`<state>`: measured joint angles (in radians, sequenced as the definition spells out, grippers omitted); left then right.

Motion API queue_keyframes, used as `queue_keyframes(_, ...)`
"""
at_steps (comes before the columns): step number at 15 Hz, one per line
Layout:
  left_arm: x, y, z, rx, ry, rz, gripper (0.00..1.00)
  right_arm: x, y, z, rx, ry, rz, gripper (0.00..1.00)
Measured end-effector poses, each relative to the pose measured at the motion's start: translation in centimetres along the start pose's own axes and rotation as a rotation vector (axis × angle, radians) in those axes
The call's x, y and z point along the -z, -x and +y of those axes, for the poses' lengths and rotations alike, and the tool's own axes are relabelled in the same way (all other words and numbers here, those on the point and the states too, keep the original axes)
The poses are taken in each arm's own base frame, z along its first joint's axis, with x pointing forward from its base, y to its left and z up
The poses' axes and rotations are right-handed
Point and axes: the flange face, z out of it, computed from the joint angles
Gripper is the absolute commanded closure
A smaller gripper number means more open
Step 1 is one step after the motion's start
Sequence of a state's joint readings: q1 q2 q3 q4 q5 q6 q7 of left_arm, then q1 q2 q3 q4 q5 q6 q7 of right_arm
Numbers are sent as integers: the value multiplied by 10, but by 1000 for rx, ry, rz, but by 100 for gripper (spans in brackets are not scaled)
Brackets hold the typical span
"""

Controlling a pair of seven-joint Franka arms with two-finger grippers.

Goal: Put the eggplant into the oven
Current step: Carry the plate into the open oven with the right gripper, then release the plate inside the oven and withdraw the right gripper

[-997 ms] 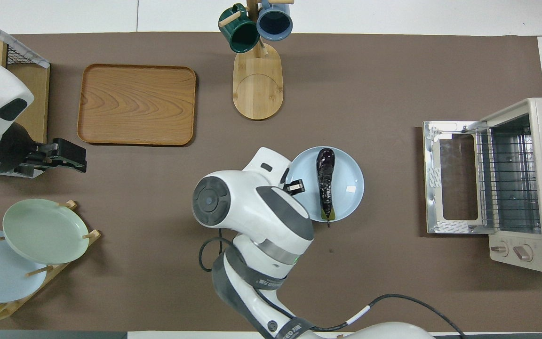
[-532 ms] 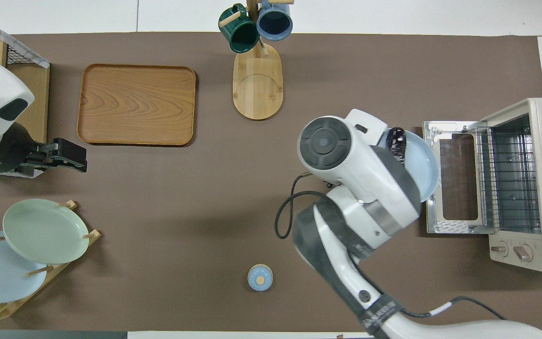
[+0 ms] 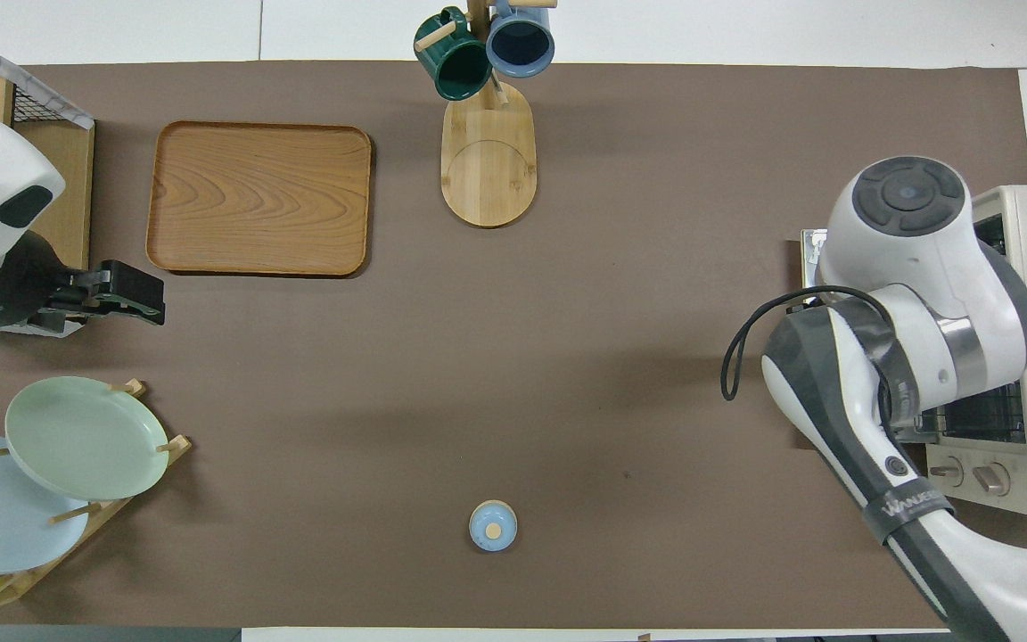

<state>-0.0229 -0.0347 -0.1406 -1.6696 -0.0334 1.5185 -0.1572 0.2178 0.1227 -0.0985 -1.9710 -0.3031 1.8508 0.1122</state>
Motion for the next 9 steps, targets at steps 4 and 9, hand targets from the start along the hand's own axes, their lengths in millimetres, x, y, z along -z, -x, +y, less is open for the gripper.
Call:
queue_keyframes(4, 0, 0, -1, 2, 0, 0, 0, -11, -1, 28, 64, 4, 12, 100)
queue_keyframes(9, 0, 0, -2, 4, 0, 0, 0, -33, 4, 60, 68, -13, -1, 100)
